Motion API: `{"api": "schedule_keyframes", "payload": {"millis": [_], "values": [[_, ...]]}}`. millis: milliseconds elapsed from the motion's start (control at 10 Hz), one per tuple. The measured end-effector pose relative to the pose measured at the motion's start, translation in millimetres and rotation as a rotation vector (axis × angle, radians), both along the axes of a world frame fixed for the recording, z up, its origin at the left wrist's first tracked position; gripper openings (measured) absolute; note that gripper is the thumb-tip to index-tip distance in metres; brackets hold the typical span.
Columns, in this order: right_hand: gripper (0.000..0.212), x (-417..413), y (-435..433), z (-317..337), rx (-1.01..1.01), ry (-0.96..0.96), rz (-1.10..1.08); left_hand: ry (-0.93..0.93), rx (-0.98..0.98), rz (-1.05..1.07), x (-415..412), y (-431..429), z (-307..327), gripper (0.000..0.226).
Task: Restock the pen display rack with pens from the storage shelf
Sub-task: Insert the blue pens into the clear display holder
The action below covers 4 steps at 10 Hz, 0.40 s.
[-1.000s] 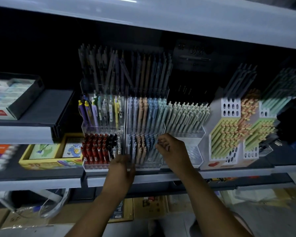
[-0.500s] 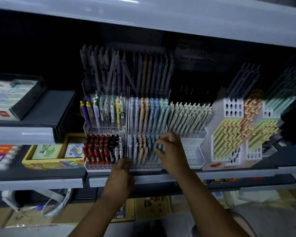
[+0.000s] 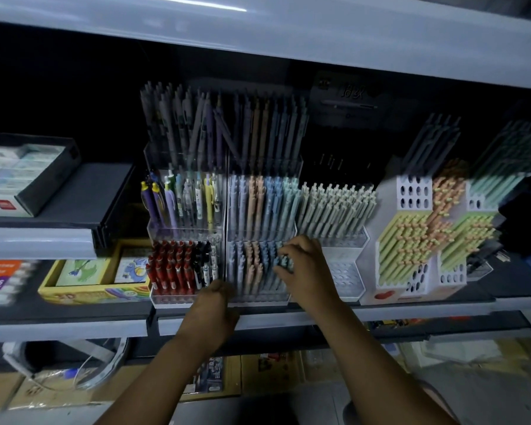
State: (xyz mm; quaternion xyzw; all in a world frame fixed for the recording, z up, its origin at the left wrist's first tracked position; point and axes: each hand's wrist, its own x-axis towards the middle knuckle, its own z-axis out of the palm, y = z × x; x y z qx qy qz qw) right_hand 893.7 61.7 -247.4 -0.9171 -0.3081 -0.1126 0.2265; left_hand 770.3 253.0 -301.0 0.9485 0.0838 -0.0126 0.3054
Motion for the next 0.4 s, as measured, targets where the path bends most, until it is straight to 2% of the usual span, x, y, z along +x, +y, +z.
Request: {"api": "schedule_keyframes", "payload": {"millis": [100,300,400], "values": [[0.033,-3.6,-5.6,0.3,0.025,0.013,-0.004,0.018,0.028,-0.017,4.5,2.9,10.6,0.044],[0.024,-25.8,-24.8,2.0,0.085,0.029,0.004,-0.052,-0.009,-0.022,6.5,4.7,20.4,0.012],[0.022,-34.2,-37.3,7.5,0.075,0.108,0.024,-0.109,-0.032,-0.018,7.1,0.3,26.1,0.018]]}}
